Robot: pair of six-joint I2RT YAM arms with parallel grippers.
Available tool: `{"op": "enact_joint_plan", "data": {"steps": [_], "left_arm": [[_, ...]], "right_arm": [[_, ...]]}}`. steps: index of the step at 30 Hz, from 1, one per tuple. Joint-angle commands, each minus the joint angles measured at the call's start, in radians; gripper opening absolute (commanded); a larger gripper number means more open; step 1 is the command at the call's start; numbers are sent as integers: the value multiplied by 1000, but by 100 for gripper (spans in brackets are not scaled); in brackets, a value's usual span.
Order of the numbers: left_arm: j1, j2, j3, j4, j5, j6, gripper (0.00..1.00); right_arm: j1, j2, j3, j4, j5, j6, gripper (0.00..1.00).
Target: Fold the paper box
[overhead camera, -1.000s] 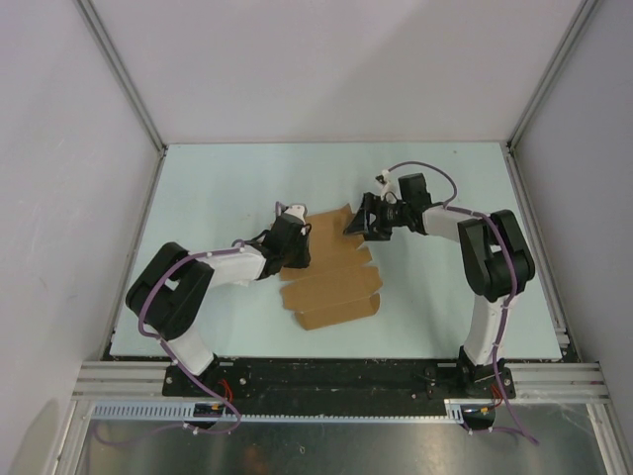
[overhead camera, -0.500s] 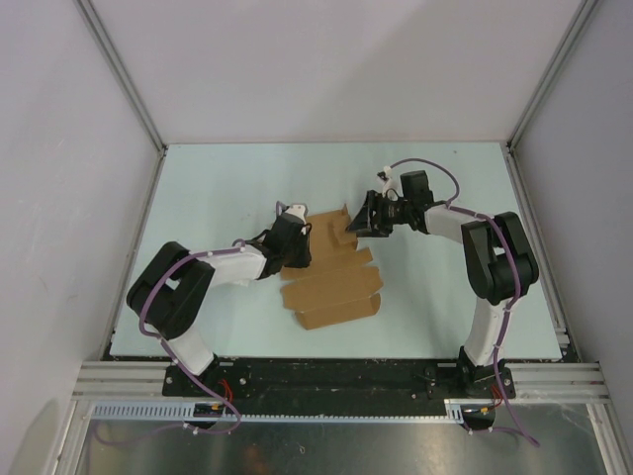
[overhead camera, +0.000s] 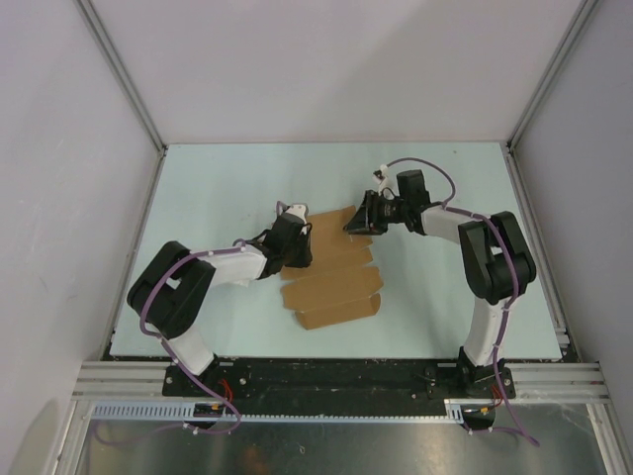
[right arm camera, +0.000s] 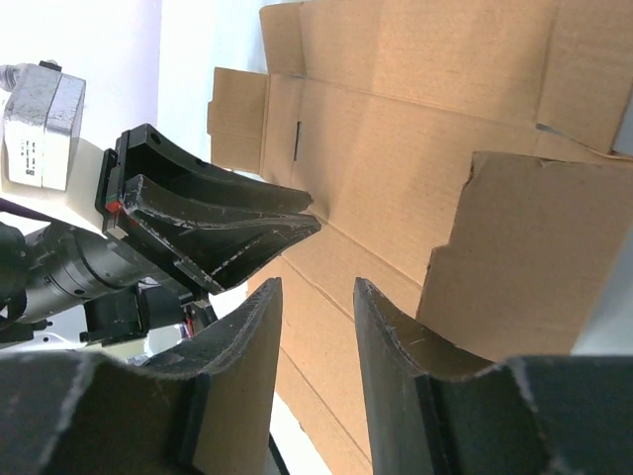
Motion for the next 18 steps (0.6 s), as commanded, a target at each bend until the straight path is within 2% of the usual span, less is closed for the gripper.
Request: {"op": "enact_joint_plan", "data": {"steps": [1,7,12,15,16,18], "left_arm": [[-4,18,22,4,29,8,32],[-4,17,16,4,25,9,31],[-4,14,16,4,25,9,31],[-4,11,16,4,25,11,31],[-4,11,16,4,23,11,31],[-4,12,16,4,25,11,31]], "right_arm": [[21,29,-1,65,-27,33,40],[11,-15,-1,55,11,14,41],[-45,-124,-1,83,11,18,43],[-106,-176,-1,37,132,16,42],[-126,-178,-1,11,225,25,41],[-162,-159,-1,-46,267,34,38]]}}
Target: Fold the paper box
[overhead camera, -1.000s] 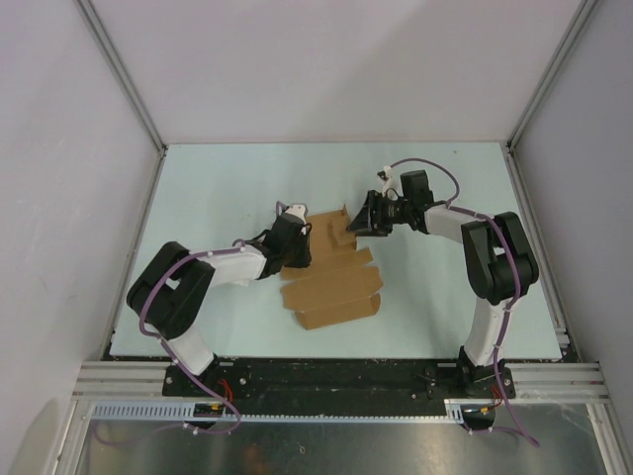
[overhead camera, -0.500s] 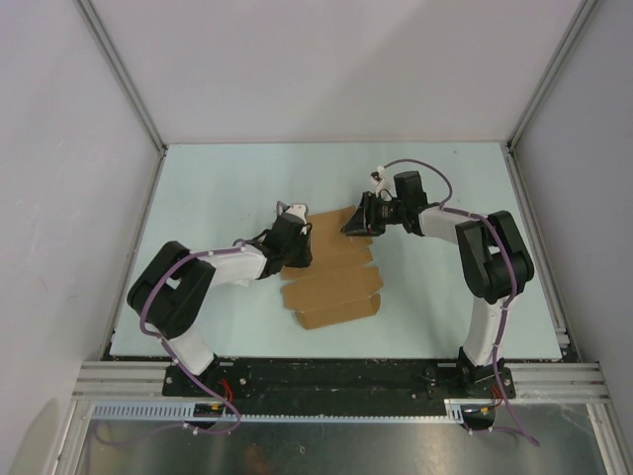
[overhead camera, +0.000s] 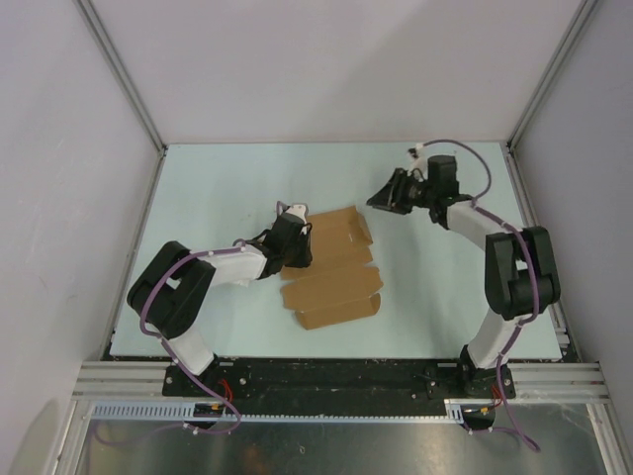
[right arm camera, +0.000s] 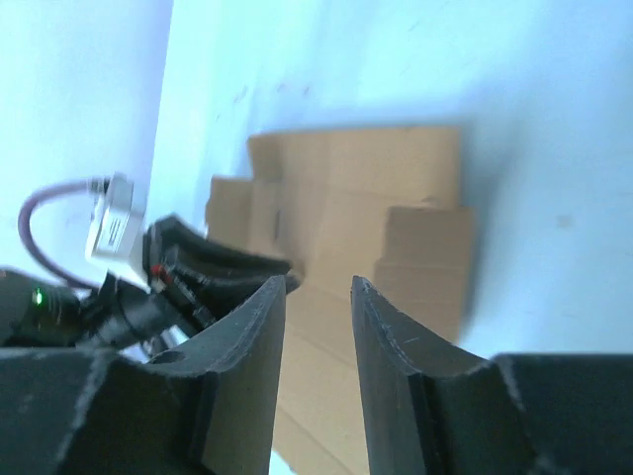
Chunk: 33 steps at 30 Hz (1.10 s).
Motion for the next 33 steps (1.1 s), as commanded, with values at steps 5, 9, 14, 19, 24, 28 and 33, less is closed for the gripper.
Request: {"op": "enact_joint_plan", "data": {"steps": [5,9,14,19,24,28,33], "left_arm": [[-3,17,18,3,26,12,31],[-3,18,18,3,26,12,31],[-3,21,18,3,28,14,31],[-3,26,21,3,29,14,31],[-3,29,21,3,32,15,31],[-3,31,22,3,32,17,30],[-3,31,22,3,34,15,30]], "right_arm": [[-117,42,10,-151,211,-10,29],[-117,117,10,-162,185,-15,22],[-97,182,10,-144,181,-21,20],[-76,228,10,-107,150,-21,20],[-50,268,10,-53,100,-10,20],[-30,275,10,-3,58,2,20],[-8,260,10,28,17,10,20]]}}
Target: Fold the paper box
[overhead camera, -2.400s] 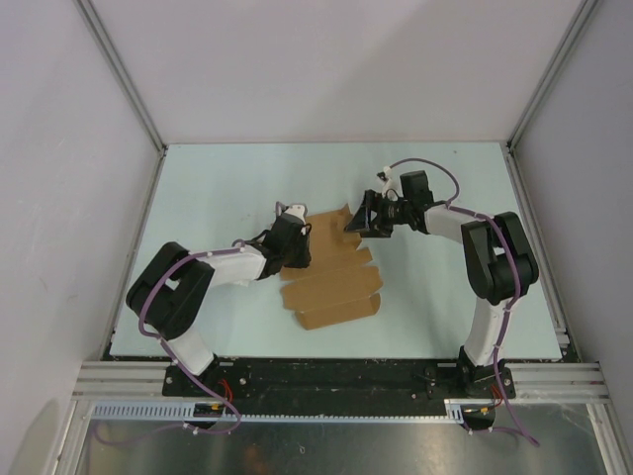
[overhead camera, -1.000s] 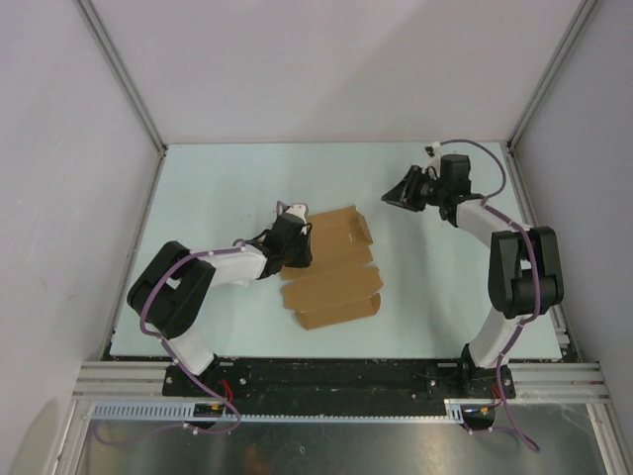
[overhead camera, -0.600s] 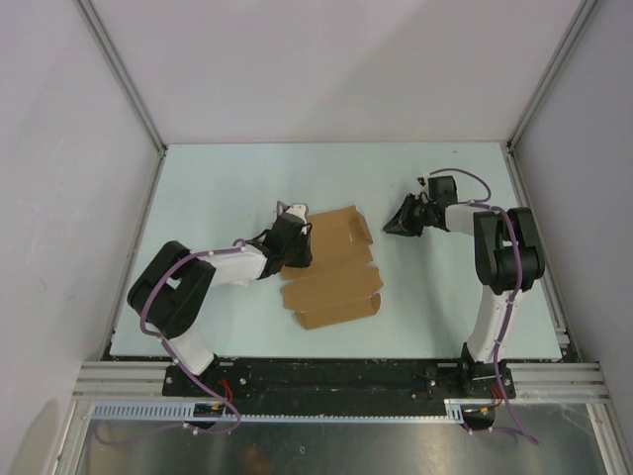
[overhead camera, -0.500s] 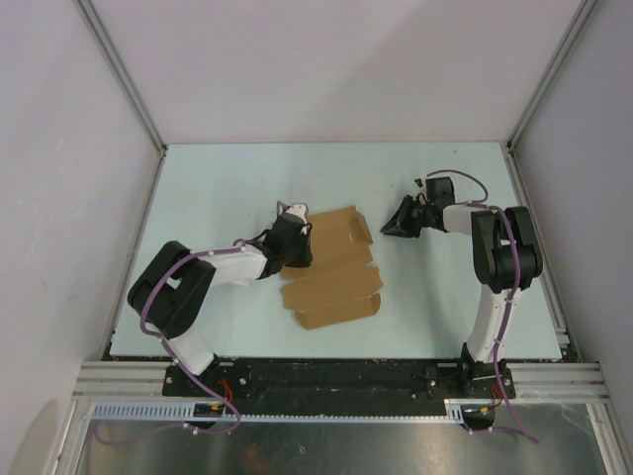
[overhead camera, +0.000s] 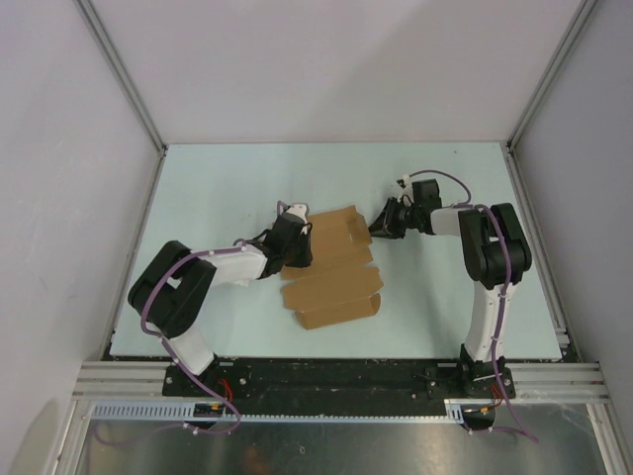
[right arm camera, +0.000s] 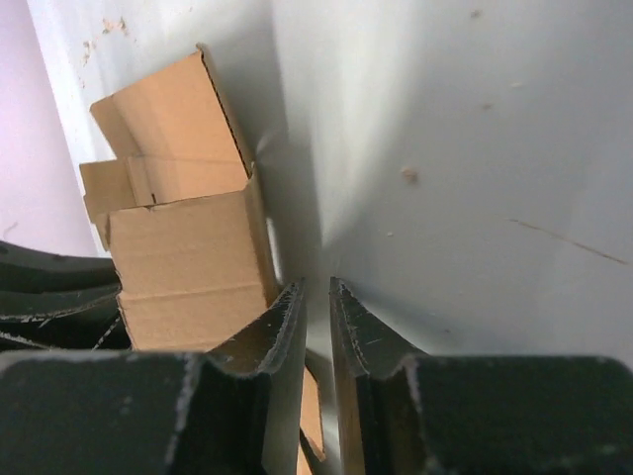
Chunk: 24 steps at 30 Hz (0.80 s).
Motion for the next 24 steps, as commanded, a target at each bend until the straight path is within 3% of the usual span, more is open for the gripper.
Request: {"op": "enact_joint_plan", "data": {"steps": [1,24], "left_arm": [[-4,24,19,-4,28,8,30],[-4,45,31,-4,47,11,29]], "right_arm": [[28,-5,9,40,-49,-3,20],[114,-45,9,101,-76,54,21]]}}
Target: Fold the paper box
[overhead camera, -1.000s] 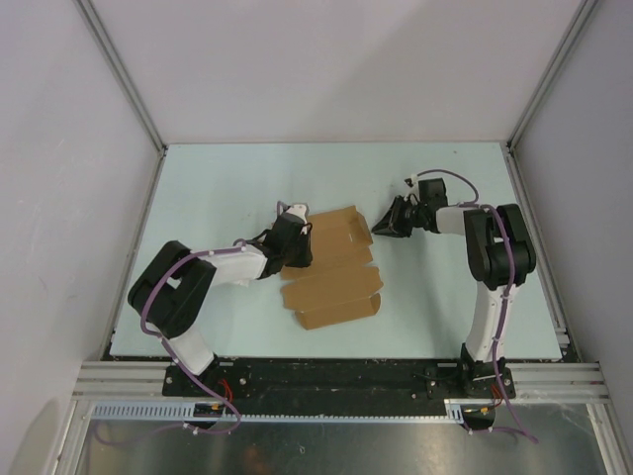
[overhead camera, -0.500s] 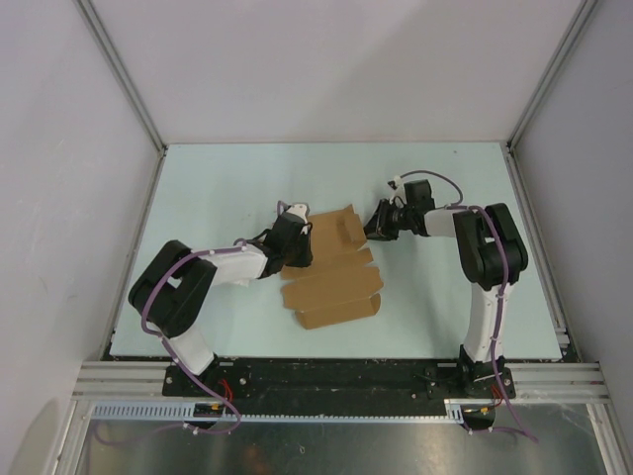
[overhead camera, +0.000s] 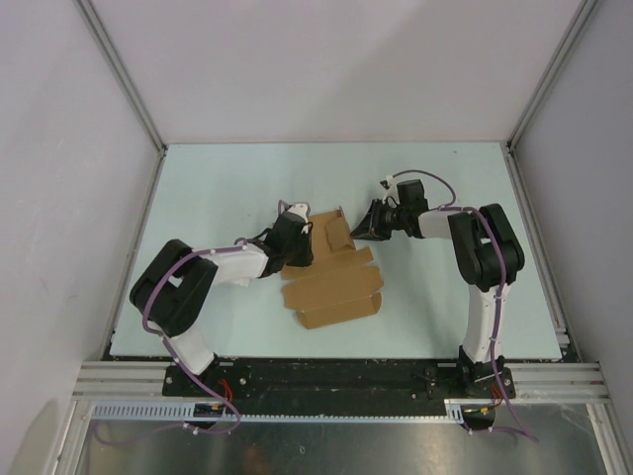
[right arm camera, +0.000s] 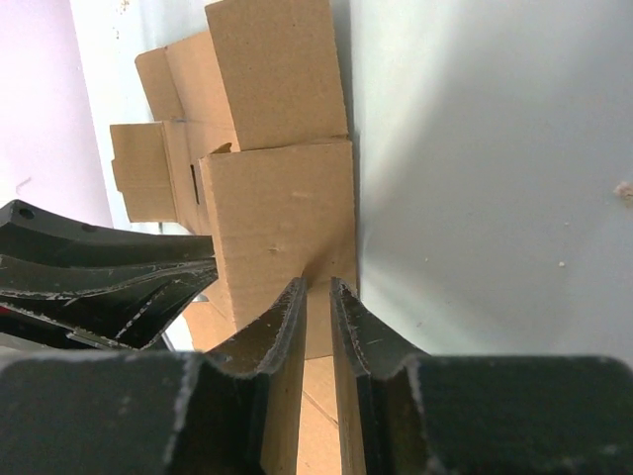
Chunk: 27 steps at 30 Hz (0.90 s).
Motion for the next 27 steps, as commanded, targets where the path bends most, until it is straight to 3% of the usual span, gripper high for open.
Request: {"op": "enact_joint_plan", "data": {"steps": [1,27], "left_arm": [[-5,32,19,-4,39,11,29],[-5,36,18,-4,52,14,28]], "right_arm": [[20,-45,9,46,-37,28,21],[88,-5,42,44,-1,39,21]]}}
